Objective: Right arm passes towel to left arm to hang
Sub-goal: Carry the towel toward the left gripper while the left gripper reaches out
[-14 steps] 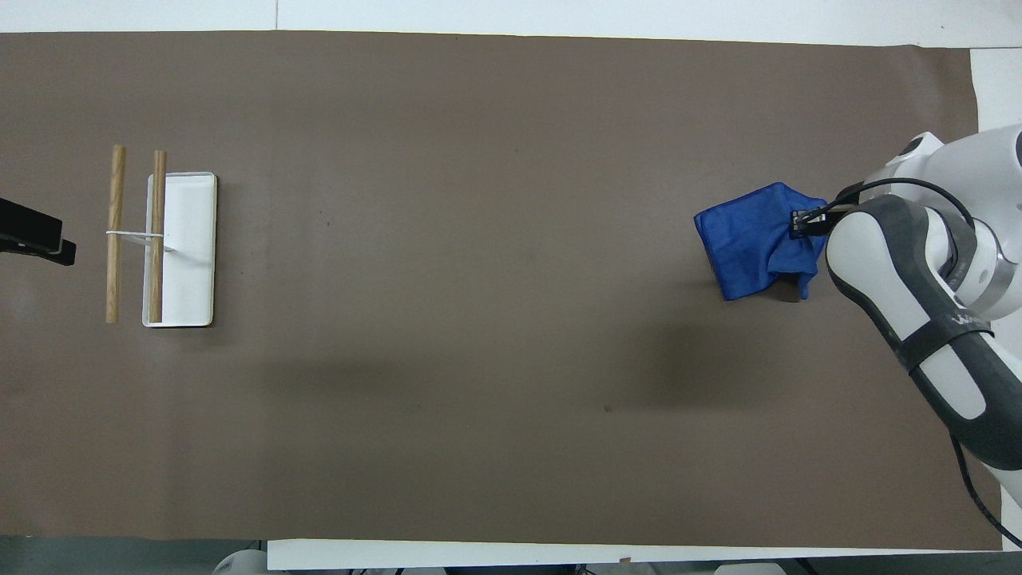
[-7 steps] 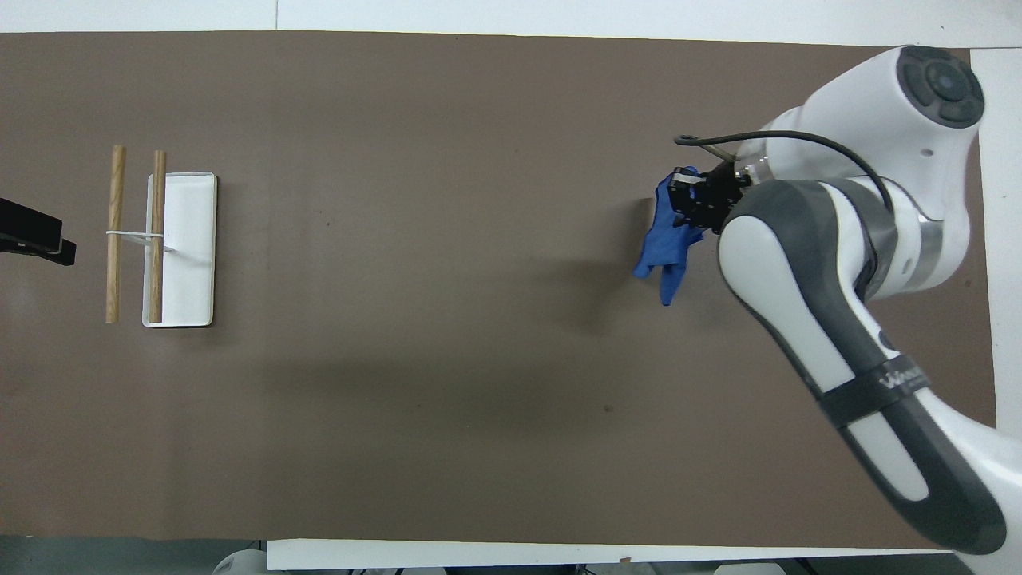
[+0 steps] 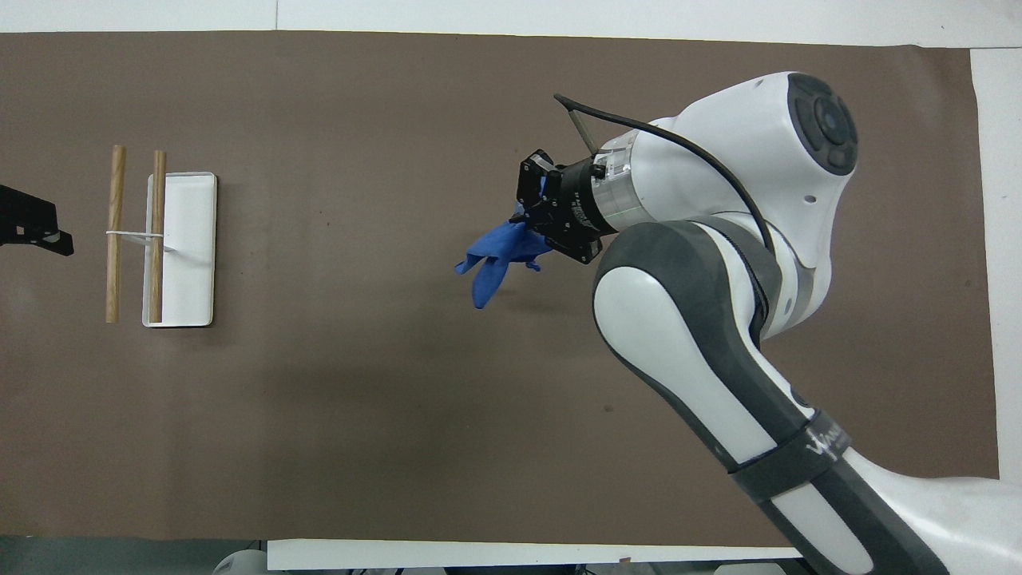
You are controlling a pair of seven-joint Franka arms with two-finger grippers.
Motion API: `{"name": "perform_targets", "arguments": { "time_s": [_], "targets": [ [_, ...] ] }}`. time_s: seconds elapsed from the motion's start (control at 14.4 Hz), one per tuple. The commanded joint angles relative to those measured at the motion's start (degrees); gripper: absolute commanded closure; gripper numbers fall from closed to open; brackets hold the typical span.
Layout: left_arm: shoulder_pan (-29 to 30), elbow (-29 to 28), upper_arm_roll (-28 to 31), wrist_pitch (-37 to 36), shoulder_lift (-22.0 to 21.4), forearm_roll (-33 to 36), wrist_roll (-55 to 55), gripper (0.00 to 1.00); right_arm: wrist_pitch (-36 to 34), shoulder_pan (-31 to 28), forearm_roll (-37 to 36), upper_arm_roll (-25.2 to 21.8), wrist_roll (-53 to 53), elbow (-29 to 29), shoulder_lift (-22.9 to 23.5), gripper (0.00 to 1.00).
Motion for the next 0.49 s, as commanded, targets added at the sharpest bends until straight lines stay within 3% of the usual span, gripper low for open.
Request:
{"name": "perform_targets", "arguments": {
  "time_s": [0.0, 0.42],
  "targets": [
    [-0.5, -11.8, 0.0, 10.8, -5.0, -8.0, -25.6, 0.0, 6.4, 0.4, 4.4, 4.0, 5.9, 2.2, 2.6, 1.0],
    [-5.0, -19.8, -0.5, 30.1, -5.0, -19.9, -67.8, 0.0, 19.8, 1.6, 5.4, 10.0, 15.5, 2.2, 4.9, 1.0]
  ]
}}
